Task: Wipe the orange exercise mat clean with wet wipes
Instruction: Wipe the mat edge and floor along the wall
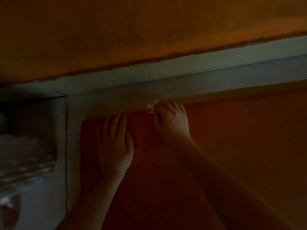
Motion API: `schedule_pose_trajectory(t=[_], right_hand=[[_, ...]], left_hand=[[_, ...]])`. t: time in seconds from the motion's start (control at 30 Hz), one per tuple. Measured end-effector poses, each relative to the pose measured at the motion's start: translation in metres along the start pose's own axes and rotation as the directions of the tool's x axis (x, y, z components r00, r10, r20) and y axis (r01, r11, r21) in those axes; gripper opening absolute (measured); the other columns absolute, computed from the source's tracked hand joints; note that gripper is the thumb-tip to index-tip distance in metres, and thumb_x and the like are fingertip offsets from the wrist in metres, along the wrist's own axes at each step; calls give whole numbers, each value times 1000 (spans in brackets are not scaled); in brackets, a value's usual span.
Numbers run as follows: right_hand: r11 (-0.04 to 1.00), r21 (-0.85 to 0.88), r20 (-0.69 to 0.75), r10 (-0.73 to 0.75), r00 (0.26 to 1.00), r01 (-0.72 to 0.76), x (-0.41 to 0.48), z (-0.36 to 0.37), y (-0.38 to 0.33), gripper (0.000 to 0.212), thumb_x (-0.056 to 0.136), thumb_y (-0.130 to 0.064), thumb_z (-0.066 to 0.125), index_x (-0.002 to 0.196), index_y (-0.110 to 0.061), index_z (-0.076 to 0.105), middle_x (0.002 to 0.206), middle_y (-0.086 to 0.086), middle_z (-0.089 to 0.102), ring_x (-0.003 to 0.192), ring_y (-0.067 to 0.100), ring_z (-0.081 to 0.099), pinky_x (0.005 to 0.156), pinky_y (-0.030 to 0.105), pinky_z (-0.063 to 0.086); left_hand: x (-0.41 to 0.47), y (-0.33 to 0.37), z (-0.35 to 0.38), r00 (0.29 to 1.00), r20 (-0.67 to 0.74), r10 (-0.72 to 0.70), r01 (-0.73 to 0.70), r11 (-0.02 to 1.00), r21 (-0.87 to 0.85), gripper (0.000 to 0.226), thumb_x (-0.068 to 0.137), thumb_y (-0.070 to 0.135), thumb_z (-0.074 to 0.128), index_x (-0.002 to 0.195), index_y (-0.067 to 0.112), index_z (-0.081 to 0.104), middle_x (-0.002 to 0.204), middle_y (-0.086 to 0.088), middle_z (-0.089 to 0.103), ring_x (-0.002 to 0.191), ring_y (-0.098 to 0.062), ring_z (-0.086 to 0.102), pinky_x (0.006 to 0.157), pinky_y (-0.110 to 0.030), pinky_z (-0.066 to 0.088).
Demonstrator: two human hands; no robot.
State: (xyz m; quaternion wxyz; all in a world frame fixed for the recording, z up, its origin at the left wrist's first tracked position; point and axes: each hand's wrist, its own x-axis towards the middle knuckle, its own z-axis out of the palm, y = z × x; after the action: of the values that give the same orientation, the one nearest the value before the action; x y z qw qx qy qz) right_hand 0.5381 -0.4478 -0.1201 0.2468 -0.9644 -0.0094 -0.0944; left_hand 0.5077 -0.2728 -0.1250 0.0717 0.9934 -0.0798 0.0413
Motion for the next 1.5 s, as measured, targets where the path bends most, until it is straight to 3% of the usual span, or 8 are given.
schedule_pose_trajectory(t=[0.23,0.4,0.57,0.7,0.8,1.03,1.23,1.5], right_hand=[[993,-114,-13,-13,1000,12,-9,-36,60,27,84,-18,46,83,-7,71,86,8,70,84,29,66,82,41,47],[978,8,-117,208,971,-209,-9,-10,27,23,84,-2,47,84,-3,70,81,8,69,81,27,65,84,41,47],[993,-55,102,-102,989,108,-7,-30,56,11,77,-10,68,86,-5,70,89,13,70,82,32,67,81,44,50],[992,-108,-6,60,998,-60,-16,-78,132,32,83,-18,40,81,-2,68,88,17,69,81,35,64,79,41,45],[990,-115,-104,65,992,-77,-27,-80,146,26,87,-10,45,88,-1,70,95,14,69,90,32,64,89,42,45],[990,-122,-170,51,984,-72,-28,-78,148,26,91,-17,48,99,-9,72,102,6,70,96,23,64,105,41,36],[973,-188,-258,86,962,-138,-29,-75,148,28,92,-21,46,92,-12,72,99,2,70,93,19,64,101,41,35],[963,-268,-76,20,997,-39,-22,-105,184,34,87,-26,42,86,-12,72,91,4,72,87,25,66,89,38,38]], left_hand=[[-3,2,1,1000,5,-26,26,1000,-8,50,96,28,28,137,9,51,143,-10,48,136,-32,37,112,-56,27],[-3,1,2,999,12,-29,30,999,-37,51,96,28,28,139,8,48,146,-10,44,138,-33,34,109,-59,31],[-2,1,1,998,55,-26,27,1000,-14,54,95,29,26,140,7,46,146,-12,43,138,-33,33,107,-59,32],[-2,-1,1,997,79,-16,14,1000,21,55,94,28,25,139,4,47,143,-16,44,136,-36,34,108,-61,31],[-2,7,-4,997,66,-42,37,997,68,57,90,27,27,133,-1,52,137,-21,49,131,-40,39,106,-62,30],[56,155,6,998,69,-5,27,946,-323,46,98,28,29,134,14,53,137,-6,52,128,-26,47,107,-47,37],[55,188,40,997,39,-60,65,986,-156,41,96,28,33,108,12,68,118,-6,64,108,-30,59,97,-48,40],[54,187,39,998,27,-48,52,989,-138,48,96,32,28,112,14,69,120,-4,63,111,-27,57,100,-48,37]])
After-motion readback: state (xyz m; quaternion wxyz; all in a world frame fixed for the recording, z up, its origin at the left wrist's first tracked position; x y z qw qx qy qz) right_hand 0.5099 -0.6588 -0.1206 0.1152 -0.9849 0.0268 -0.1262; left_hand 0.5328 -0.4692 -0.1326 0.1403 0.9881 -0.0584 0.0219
